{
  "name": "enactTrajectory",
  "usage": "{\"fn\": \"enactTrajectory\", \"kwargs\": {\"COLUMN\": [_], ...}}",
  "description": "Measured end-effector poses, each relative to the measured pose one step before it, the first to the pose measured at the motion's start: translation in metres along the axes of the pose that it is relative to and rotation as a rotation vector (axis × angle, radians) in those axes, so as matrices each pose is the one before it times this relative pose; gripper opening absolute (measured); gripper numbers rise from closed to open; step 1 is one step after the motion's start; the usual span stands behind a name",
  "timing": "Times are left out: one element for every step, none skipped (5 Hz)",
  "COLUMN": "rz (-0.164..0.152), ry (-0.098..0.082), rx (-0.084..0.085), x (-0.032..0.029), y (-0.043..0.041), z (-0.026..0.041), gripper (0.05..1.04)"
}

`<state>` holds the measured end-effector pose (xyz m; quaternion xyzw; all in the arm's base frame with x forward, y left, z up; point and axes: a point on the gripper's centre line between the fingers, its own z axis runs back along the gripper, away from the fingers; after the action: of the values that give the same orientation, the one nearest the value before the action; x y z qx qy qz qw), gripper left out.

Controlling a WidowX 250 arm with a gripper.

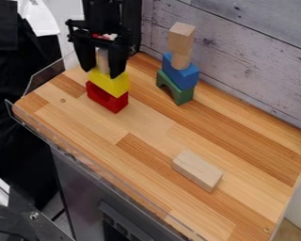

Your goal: Put the wooden cylinder on top of the wooden rectangle

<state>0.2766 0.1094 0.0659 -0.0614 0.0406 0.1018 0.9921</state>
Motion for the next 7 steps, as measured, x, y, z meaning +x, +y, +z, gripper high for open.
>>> {"fn": "enactTrajectory", "kwargs": {"rz": [0.0033, 0.0092, 0.002, 0.0245, -0.0037, -0.0724, -0.0875], "ry": [-0.0022, 0.0122, 0.0137, -0.0944, -0.0322, 0.0063, 0.0334], "rx": [0.0035, 0.0041, 0.0299, 0.0324, 0.0297, -0.0149, -0.0368], "x": [0.00051, -0.00214, -0.00411, -0.01323, -0.02764, -0.01417, -0.0021], "y": [0.00055, 0.00055, 0.00306, -0.00641, -0.03105, -0.03165, -0.0324], "z": [0.00035, 0.00047, 0.00927, 0.03288, 0.01922, -0.0104, -0.03525], "gripper": [0.541, 0.541, 0.541, 0.541, 0.541, 0.541, 0.54]}}
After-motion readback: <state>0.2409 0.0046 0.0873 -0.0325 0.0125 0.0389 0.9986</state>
